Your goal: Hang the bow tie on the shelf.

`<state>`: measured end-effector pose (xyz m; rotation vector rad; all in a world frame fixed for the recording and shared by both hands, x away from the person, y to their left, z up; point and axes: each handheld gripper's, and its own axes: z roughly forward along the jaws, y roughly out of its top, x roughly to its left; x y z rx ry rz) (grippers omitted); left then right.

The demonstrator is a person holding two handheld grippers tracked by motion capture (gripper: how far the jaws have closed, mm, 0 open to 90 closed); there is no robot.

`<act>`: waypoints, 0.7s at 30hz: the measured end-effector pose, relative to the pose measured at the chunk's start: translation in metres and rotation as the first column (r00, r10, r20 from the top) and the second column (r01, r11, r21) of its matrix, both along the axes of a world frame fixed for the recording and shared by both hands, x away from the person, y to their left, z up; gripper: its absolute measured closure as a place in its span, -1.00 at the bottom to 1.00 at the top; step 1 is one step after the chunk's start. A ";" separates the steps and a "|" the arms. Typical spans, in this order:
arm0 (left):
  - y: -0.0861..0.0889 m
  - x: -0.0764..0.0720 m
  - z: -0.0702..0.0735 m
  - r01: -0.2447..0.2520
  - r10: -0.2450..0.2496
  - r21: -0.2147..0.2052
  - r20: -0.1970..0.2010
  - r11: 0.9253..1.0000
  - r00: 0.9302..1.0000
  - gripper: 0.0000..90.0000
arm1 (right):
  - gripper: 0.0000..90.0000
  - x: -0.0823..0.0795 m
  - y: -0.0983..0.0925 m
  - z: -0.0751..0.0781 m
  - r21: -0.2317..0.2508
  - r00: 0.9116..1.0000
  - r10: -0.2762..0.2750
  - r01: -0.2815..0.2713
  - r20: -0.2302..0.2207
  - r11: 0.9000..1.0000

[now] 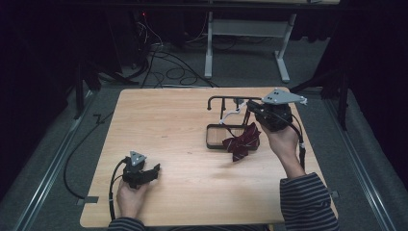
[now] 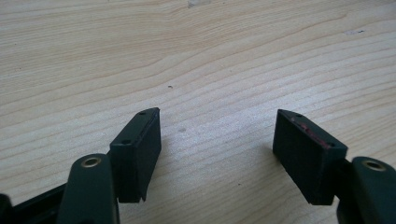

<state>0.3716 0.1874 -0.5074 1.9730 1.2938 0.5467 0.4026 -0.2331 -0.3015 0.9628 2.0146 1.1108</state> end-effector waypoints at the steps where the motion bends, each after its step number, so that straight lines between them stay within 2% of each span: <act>1: 0.000 0.000 0.000 0.000 0.000 0.000 0.000 1.000 1.000 -0.27 | 0.98 0.001 0.000 0.001 -0.001 1.000 0.003 -0.003 0.001 1.000; 21: 0.000 0.000 0.000 0.001 -0.001 -0.001 -0.001 1.000 1.000 -0.26 | 0.98 0.016 0.009 0.009 -0.016 1.000 -0.015 0.015 0.010 1.000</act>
